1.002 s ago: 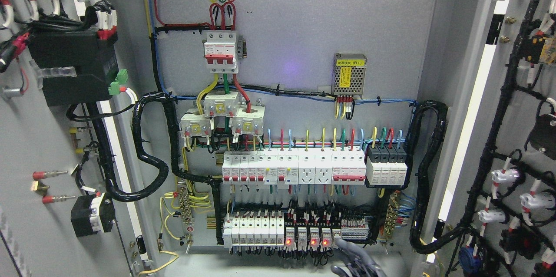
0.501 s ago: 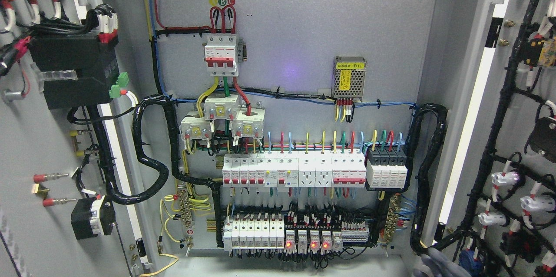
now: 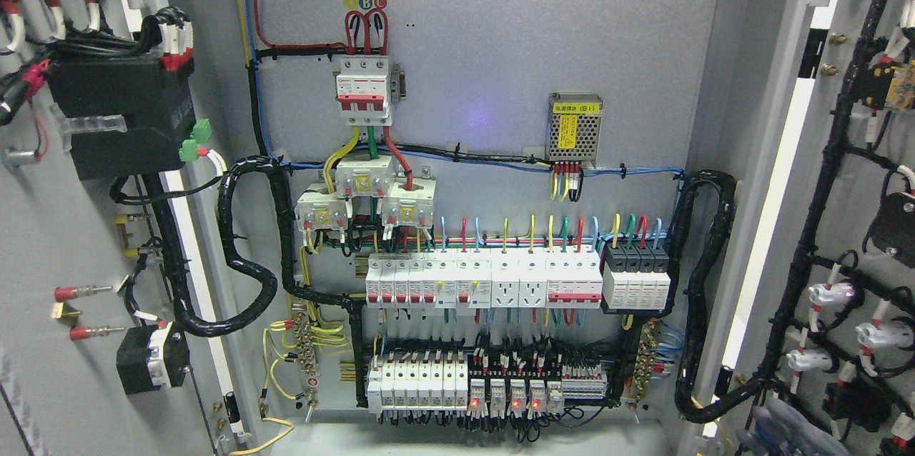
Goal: Open door with both hands
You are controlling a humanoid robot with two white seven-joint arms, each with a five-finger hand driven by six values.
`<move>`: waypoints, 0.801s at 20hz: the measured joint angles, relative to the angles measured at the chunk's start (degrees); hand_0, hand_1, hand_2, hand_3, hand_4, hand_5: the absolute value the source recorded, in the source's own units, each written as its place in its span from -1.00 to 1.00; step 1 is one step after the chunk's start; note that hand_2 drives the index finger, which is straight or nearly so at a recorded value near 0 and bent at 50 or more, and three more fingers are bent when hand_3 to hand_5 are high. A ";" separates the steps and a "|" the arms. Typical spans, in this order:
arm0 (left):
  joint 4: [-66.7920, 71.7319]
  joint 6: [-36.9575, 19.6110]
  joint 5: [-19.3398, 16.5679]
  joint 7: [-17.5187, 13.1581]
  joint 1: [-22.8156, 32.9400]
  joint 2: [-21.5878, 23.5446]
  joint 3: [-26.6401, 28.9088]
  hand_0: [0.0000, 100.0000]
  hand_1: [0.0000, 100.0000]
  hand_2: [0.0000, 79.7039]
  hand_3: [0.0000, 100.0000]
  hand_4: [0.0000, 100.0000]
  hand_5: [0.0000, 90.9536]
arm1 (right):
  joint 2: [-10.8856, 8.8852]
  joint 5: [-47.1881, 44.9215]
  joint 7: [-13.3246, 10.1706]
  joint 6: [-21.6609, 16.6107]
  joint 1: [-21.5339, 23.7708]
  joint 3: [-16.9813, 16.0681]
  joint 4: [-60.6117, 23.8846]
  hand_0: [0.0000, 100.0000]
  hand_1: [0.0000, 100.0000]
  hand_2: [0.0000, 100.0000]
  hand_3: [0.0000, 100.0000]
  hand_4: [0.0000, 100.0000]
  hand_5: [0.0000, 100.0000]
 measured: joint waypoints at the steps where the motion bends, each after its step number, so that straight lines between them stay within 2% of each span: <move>1: -1.80 0.00 0.37 0.10 0.00 -0.09 0.14 -1.00 -1.00 -1.00 -1.00 -1.00 -1.00 | -0.03 -0.01 0.00 0.00 0.00 -0.55 -0.11 -1.00 -1.00 -1.00 -1.00 -1.00 -1.00; 7: -11.32 -0.01 4.18 0.39 -0.41 -0.51 1.74 -1.00 -1.00 -1.00 -1.00 -1.00 -1.00 | -0.20 -1.92 -0.02 0.05 0.07 -3.79 -0.38 -1.00 -1.00 -1.00 -1.00 -1.00 -1.00; 16: -19.00 -0.04 7.87 0.68 -0.99 -0.82 6.27 -1.00 -1.00 -1.00 -1.00 -1.00 -1.00 | -0.12 -5.06 -0.07 0.29 0.62 -7.66 0.82 -1.00 -1.00 -1.00 -1.00 -1.00 -1.00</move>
